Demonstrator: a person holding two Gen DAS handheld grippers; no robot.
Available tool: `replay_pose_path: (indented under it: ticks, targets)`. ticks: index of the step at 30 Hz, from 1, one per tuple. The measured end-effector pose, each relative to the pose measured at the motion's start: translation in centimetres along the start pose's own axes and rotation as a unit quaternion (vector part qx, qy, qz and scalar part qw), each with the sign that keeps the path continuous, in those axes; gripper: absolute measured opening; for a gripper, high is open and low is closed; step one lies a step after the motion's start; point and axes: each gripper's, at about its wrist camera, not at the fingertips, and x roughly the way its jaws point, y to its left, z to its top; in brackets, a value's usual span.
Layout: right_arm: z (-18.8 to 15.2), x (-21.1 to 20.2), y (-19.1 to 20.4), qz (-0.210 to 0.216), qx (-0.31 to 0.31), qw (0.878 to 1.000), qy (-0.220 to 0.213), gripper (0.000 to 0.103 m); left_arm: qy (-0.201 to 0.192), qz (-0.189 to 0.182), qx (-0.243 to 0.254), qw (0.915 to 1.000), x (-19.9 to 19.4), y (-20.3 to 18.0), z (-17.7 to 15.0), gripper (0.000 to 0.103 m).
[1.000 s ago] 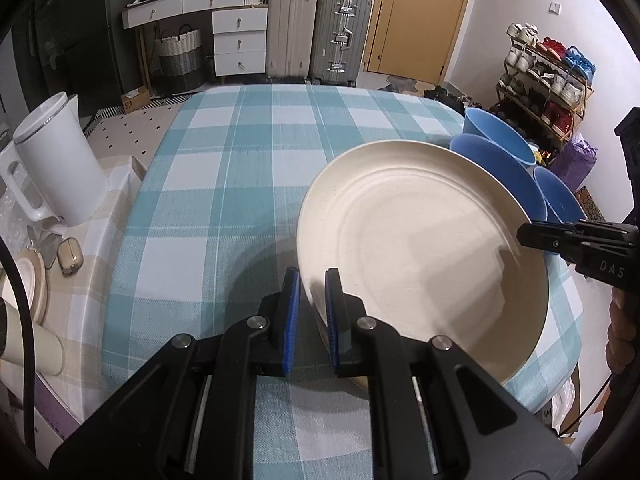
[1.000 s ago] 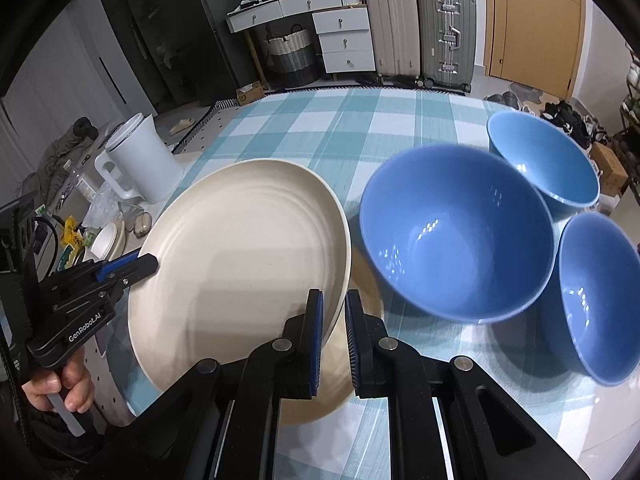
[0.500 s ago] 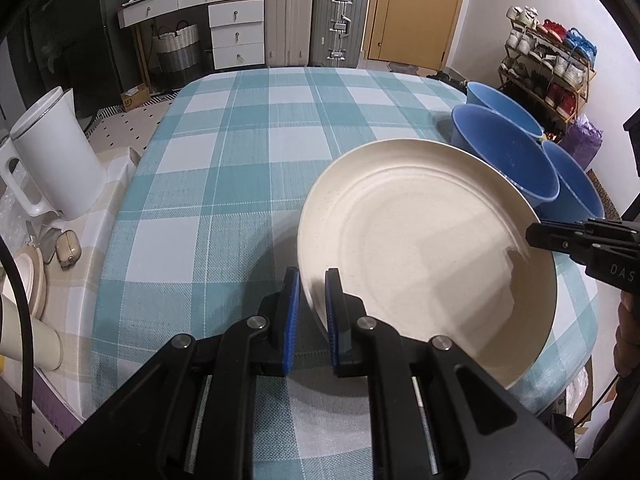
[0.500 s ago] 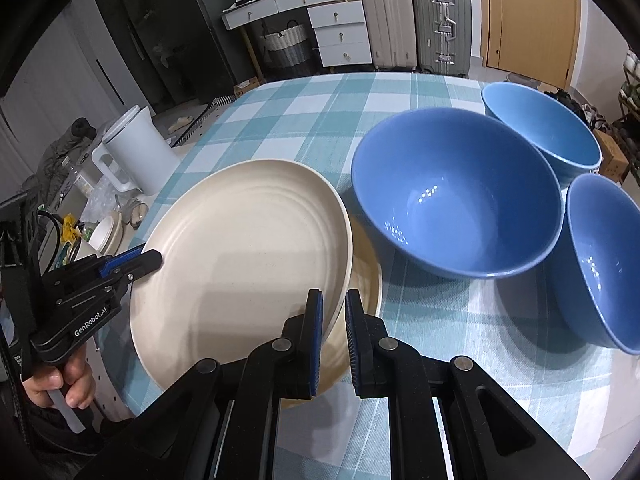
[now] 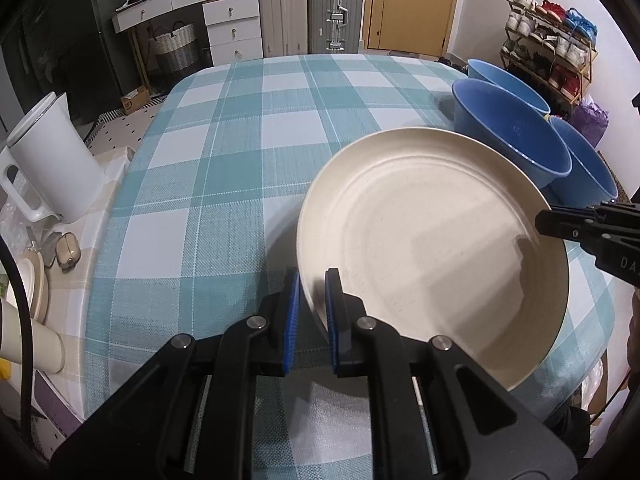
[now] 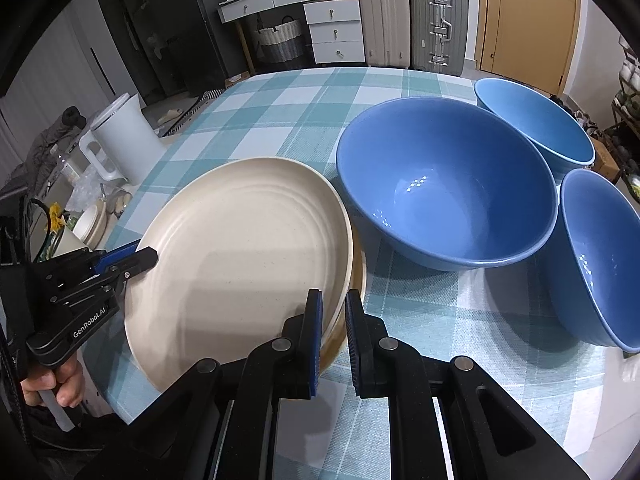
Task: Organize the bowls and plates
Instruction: 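Carry the cream plate with both grippers over the other cream plate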
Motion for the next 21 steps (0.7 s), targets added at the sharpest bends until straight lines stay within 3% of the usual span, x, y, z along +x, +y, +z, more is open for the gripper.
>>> replay_pose_path:
  ticks: [21]
  targets:
    - [-0.9,1.4,0.2,-0.04,-0.019,0.999,0.008,0.012,0.007,0.036,0.041,0.9985,2.0,-1.9,-0.6,0.01]
